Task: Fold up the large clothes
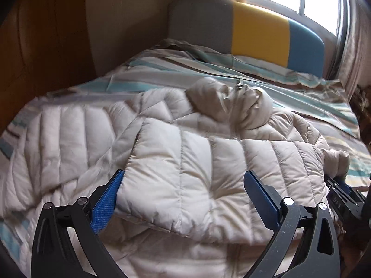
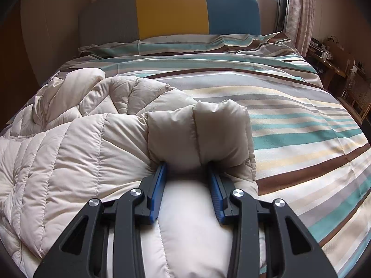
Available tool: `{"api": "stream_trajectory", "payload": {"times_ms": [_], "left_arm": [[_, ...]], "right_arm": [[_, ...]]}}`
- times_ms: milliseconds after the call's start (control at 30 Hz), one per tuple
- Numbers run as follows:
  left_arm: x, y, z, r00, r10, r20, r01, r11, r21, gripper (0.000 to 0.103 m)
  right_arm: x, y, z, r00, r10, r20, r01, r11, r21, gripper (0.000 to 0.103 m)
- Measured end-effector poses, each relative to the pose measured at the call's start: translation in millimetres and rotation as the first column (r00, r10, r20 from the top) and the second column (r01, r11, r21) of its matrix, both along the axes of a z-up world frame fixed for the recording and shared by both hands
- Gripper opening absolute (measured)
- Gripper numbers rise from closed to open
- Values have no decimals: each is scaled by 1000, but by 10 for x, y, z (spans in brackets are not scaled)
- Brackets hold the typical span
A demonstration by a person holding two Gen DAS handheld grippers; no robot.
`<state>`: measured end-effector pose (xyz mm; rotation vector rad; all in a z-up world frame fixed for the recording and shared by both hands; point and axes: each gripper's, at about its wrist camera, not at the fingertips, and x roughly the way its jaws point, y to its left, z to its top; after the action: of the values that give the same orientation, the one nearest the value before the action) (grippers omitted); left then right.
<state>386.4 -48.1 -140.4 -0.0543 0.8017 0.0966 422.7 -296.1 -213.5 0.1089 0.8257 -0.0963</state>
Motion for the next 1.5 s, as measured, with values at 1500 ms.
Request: {"api": "stream_trajectory", "payload": {"times_ms": [1500], "left_arm": [[403, -82, -525, 997, -12, -74, 16, 998, 55, 100]], "right_arm": [[-285, -93, 239, 999, -3, 39, 2, 1000, 30, 40]]}}
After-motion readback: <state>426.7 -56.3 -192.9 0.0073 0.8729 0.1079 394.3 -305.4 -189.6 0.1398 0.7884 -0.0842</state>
